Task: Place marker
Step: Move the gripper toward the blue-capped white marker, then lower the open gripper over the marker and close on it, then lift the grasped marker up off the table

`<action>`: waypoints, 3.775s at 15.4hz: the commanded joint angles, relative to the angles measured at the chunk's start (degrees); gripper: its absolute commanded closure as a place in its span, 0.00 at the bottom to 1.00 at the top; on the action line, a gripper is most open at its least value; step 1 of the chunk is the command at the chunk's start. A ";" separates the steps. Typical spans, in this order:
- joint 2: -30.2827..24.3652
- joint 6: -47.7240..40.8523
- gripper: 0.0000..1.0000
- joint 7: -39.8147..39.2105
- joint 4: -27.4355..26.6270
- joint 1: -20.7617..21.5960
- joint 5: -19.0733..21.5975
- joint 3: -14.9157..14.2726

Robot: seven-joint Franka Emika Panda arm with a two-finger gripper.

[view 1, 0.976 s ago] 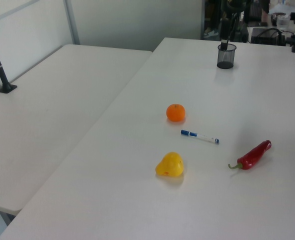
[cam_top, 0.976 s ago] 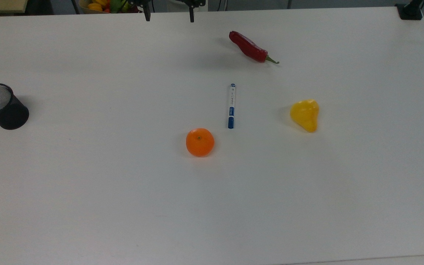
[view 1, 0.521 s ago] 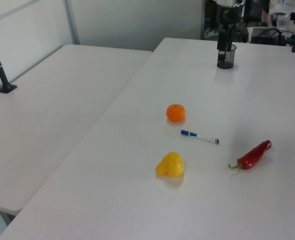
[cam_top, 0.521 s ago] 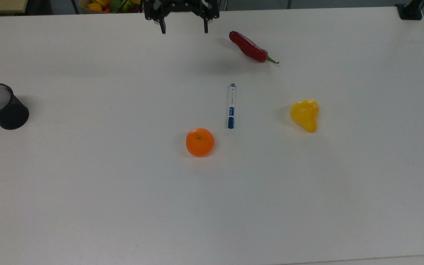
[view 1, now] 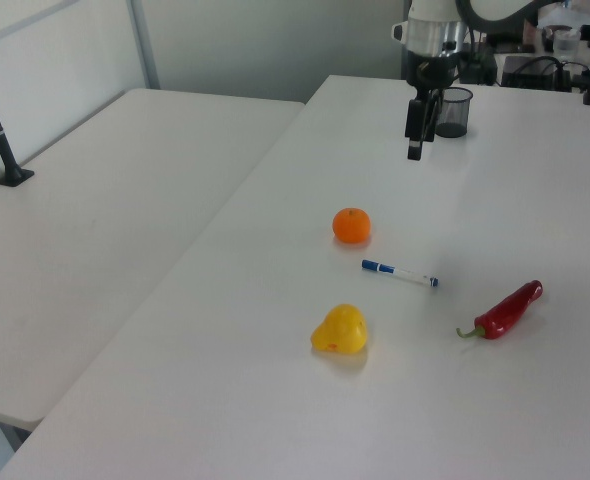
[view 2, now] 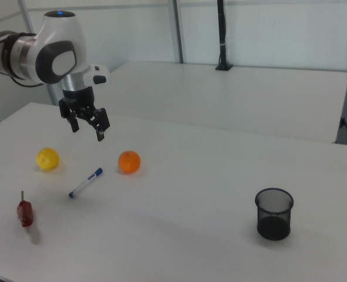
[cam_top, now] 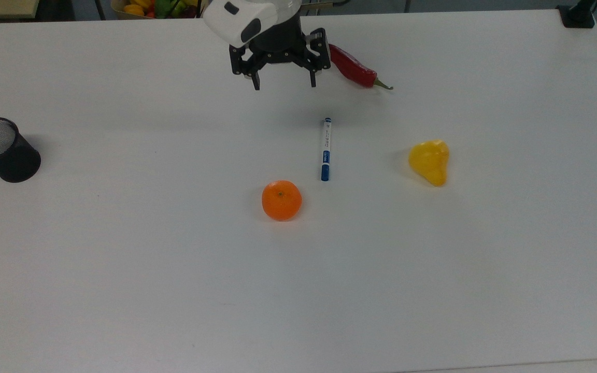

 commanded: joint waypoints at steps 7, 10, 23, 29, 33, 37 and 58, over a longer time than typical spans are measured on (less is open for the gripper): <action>6.79 9.28 0.00 2.66 -3.09 6.04 0.51 -0.62; 8.98 11.91 0.00 7.31 -3.00 6.66 -0.20 -0.61; 15.23 17.45 0.10 11.19 -3.26 8.33 -6.53 0.26; 16.98 18.60 0.21 11.28 -3.44 8.33 -7.05 0.79; 17.43 18.60 0.30 11.28 -3.52 8.25 -8.37 1.49; 17.43 18.60 0.78 11.19 -3.52 8.25 -8.46 1.67; 1.97 7.63 1.00 10.06 -2.47 2.19 -6.79 1.85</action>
